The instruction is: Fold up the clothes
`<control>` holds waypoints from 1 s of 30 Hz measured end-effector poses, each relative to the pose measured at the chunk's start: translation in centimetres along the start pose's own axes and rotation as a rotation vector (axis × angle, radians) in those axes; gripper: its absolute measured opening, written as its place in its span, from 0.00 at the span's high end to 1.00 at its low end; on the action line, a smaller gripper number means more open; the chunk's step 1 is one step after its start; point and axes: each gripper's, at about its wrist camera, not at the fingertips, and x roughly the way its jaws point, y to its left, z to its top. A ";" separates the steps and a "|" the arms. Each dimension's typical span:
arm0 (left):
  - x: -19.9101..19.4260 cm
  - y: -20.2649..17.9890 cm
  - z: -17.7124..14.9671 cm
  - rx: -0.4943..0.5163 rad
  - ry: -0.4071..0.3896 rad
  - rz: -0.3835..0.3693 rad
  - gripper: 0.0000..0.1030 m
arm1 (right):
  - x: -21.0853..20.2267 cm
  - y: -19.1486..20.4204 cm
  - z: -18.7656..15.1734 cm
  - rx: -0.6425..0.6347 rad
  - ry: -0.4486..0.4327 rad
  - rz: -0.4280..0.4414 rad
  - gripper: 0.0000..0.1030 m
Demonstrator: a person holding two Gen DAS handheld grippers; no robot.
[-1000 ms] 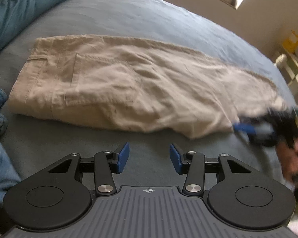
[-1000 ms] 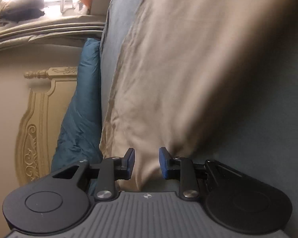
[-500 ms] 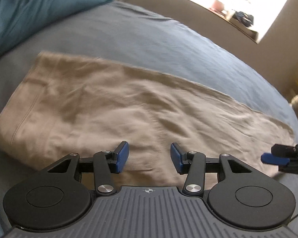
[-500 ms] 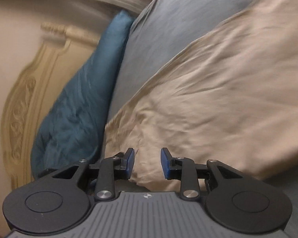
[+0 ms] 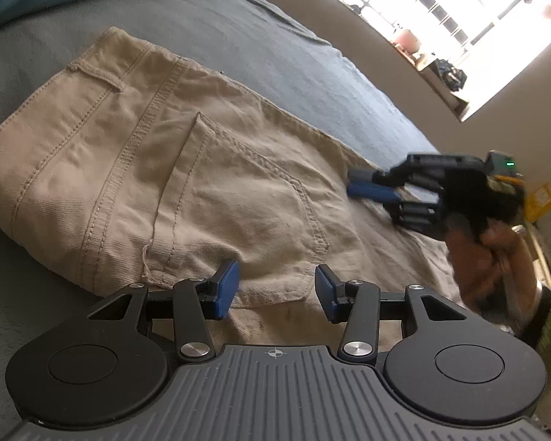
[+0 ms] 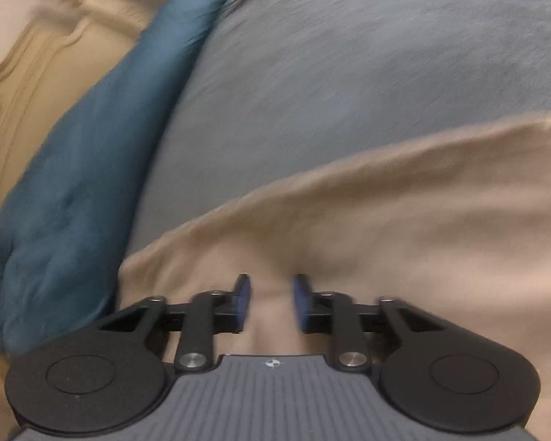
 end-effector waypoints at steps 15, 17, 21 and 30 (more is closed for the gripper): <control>-0.2 1.8 -0.5 -0.035 -0.036 -0.098 0.55 | 7.9 6.2 0.5 -0.022 0.053 0.080 0.72; -0.3 1.8 -0.4 -0.037 -0.031 -0.102 0.55 | 7.7 6.8 0.5 -0.016 0.059 0.122 0.71; -0.5 2.2 -0.4 -0.051 -0.023 -0.120 0.55 | 9.6 9.6 -1.7 -0.134 0.248 0.199 0.66; -3.9 1.8 -0.9 -0.046 -0.104 -0.065 0.51 | 6.6 7.9 -1.2 0.008 -0.026 0.075 0.65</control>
